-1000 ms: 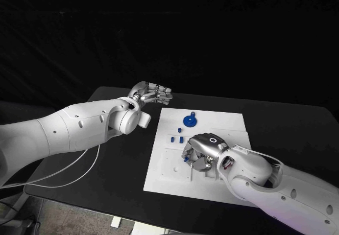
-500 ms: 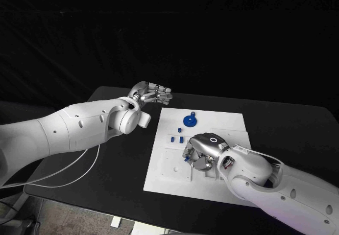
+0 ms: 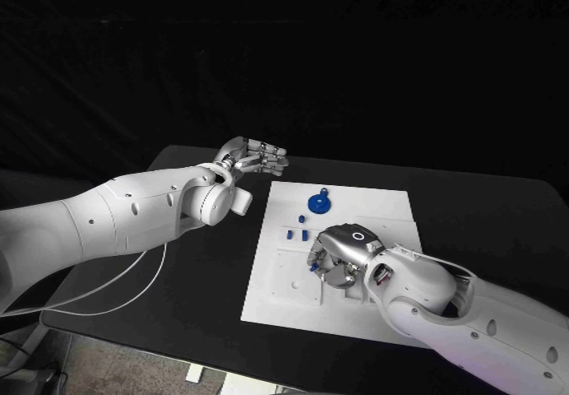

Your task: Assemble the parts on the task board

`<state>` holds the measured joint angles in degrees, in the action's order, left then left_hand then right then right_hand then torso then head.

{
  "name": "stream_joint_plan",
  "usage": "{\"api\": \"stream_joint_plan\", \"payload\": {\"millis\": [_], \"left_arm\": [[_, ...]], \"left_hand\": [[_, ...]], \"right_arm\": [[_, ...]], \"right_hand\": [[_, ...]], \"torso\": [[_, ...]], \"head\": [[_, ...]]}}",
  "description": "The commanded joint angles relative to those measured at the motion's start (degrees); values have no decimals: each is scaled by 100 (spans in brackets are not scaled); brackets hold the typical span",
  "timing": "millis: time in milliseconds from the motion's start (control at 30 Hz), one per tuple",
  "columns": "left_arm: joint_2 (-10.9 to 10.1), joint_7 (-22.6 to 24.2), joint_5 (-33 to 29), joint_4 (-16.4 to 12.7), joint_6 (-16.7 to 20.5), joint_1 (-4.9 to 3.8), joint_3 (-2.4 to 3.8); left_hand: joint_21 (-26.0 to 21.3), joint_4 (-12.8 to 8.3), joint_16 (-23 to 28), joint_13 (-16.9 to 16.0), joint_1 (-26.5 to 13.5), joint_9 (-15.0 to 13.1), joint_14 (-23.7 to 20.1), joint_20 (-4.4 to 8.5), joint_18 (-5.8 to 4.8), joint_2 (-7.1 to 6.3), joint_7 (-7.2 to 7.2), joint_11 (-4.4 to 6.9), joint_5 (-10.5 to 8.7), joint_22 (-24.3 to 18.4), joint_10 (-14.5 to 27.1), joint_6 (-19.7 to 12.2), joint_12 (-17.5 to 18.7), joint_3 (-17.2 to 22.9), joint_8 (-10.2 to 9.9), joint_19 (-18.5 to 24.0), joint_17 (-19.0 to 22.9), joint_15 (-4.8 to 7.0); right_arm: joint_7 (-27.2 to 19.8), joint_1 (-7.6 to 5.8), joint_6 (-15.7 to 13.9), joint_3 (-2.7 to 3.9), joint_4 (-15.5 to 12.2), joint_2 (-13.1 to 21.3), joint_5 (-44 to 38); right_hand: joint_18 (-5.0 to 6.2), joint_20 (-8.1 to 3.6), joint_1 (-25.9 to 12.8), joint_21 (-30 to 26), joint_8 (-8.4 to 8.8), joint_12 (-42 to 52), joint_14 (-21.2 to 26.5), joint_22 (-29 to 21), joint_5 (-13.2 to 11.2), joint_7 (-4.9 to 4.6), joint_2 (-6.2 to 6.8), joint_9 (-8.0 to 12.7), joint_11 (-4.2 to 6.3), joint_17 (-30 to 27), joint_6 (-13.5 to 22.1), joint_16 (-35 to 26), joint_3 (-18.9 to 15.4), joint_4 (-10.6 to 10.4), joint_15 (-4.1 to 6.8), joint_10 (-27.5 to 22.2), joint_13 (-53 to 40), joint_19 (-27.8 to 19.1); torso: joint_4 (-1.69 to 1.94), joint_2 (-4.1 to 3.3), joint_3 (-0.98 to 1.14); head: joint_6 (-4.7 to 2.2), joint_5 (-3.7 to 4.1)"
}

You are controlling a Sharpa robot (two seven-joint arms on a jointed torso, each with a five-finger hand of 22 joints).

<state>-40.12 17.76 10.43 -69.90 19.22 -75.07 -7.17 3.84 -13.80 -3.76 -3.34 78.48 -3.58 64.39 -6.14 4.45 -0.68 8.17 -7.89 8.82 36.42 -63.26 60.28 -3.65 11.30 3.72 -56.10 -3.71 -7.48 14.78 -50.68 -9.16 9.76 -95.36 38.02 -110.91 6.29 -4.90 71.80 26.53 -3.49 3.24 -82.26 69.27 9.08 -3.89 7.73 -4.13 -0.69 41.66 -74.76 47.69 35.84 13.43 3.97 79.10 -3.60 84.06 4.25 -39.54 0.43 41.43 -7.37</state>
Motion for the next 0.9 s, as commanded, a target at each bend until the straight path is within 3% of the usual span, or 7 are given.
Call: {"api": "stream_joint_plan", "payload": {"millis": [33, 767, 833, 900], "left_arm": [[0, 44, -34, -1, -8, -7, 7], [35, 10, -34, 5, -67, -8, 6], [35, 5, -34, 5, -71, -8, 6], [33, 0, -34, 6, -72, -8, 6]], "left_hand": [[21, -7, 15, 7, 12, 3, -54, -9, 112, 33, 17, -5, 22, -7, 38, -14, 16, -25, -6, 12, 8, 2], [20, -6, 15, 7, 27, 2, -55, -11, 117, 36, 15, -4, 22, -14, 39, -10, 17, -32, -4, 11, 8, 1], [20, -6, 15, 7, 27, 2, -55, -11, 117, 36, 15, -4, 22, -14, 39, -10, 17, -32, -4, 11, 8, 1], [20, -6, 15, 7, 27, 2, -55, -11, 117, 36, 15, -4, 22, -14, 39, -10, 17, -32, -4, 11, 8, 1]], "right_arm": [[11, 4, 105, 1, -3, -1, -77], [227, 0, 612, -5, 201, -197, -171], [224, -1, 599, -7, 213, -194, -138], [212, -2, 543, -8, 221, -189, -100]], "right_hand": [[154, -43, 8, 31, -20, 21, -22, 5, -36, -2, -69, -9, -5, 8, -23, -25, 30, 6, 22, 54, -5, 236], [128, -40, -8, -63, -16, 20, 9, -14, -35, -18, -83, -3, -18, 15, 20, -47, -10, -15, 17, 3, -2, 210], [122, -34, -21, -76, -10, 17, 18, -15, -27, -37, -83, 7, -37, 16, 81, -48, -33, -34, 5, -66, 2, 208], [131, -11, -73, -115, 0, 14, 21, -25, 123, -107, -19, 43, -122, 20, 345, -41, -34, -56, -43, -321, 12, 207]], "torso": [[-3, -1, 0], [-5, -1, -12], [-5, 0, -11], [-7, 0, -9]], "head": [[13, -6], [23, 6], [30, 5], [34, 3]]}}
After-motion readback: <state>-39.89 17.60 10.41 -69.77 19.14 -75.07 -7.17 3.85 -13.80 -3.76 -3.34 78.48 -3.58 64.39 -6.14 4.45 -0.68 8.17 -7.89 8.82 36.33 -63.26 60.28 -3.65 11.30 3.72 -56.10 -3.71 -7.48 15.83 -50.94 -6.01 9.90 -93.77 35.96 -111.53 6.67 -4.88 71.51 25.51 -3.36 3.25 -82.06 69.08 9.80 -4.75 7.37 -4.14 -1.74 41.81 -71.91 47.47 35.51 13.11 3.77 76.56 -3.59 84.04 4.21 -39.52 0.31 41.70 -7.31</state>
